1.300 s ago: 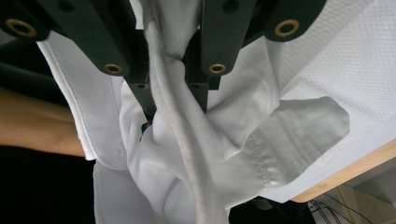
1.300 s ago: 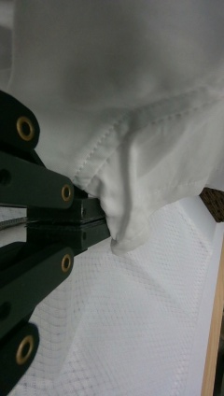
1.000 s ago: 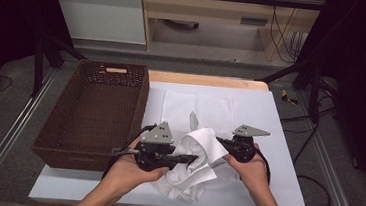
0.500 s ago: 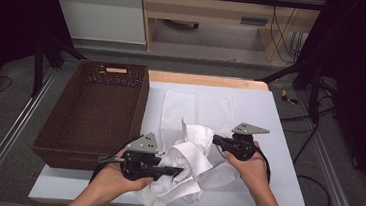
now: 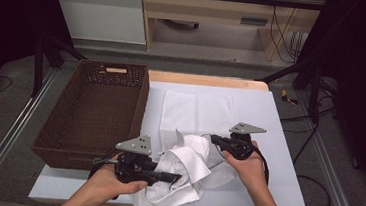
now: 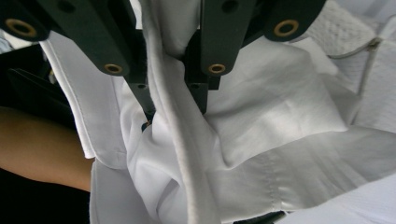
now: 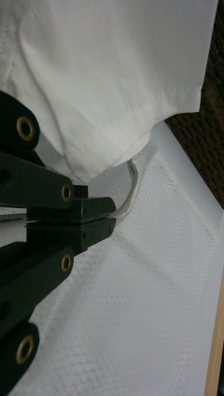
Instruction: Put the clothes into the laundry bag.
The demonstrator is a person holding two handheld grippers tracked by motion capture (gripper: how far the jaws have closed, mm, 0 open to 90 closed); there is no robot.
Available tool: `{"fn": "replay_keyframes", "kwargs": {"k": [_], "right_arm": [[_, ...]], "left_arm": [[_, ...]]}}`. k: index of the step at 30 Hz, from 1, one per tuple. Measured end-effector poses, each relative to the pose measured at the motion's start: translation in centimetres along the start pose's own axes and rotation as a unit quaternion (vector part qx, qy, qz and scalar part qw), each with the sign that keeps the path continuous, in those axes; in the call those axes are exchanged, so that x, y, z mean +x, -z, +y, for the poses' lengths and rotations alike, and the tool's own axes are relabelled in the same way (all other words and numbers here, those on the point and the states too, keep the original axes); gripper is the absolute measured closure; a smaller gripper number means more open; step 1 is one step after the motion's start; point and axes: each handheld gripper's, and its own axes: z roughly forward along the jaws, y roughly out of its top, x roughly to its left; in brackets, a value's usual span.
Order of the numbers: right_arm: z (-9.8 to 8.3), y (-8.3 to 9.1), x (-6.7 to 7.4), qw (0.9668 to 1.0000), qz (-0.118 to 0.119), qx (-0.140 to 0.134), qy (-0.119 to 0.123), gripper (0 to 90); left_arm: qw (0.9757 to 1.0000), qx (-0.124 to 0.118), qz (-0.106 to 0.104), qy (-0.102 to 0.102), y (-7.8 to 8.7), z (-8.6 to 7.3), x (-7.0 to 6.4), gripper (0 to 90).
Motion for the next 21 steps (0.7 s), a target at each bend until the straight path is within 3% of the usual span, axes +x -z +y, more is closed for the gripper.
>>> {"fn": "replay_keyframes", "kwargs": {"k": [5,6,9,16,19,21], "right_arm": [[0.0,0.2,-0.2,1.0000,0.000,-0.001,-0.002,89.5],[0.1,0.3,-0.1,1.0000,0.002,-0.003,-0.001,89.4],[0.2,0.4,0.0,1.0000,0.001,-0.002,0.005,89.4],[0.8,0.7,-0.1,1.0000,-0.001,-0.005,0.008,89.4],[0.9,0.7,0.1,0.9999,-0.001,-0.005,0.010,89.4],[1.1,0.7,0.1,0.9999,-0.002,-0.006,0.015,89.4]], "left_arm": [[1.0000,0.003,0.002,0.000,-0.5,0.2,0.2,78.9],[0.9999,0.006,-0.015,0.003,-1.3,0.2,0.3,78.9],[0.9993,0.021,-0.032,-0.006,-2.4,0.0,-0.2,78.9],[0.9982,0.041,-0.038,-0.025,-3.3,-0.3,-1.5,78.8],[0.9983,0.042,-0.035,-0.019,-3.6,-0.3,-1.3,78.9],[0.9978,0.044,-0.046,-0.016,-4.2,-0.3,-1.3,78.9]]}}
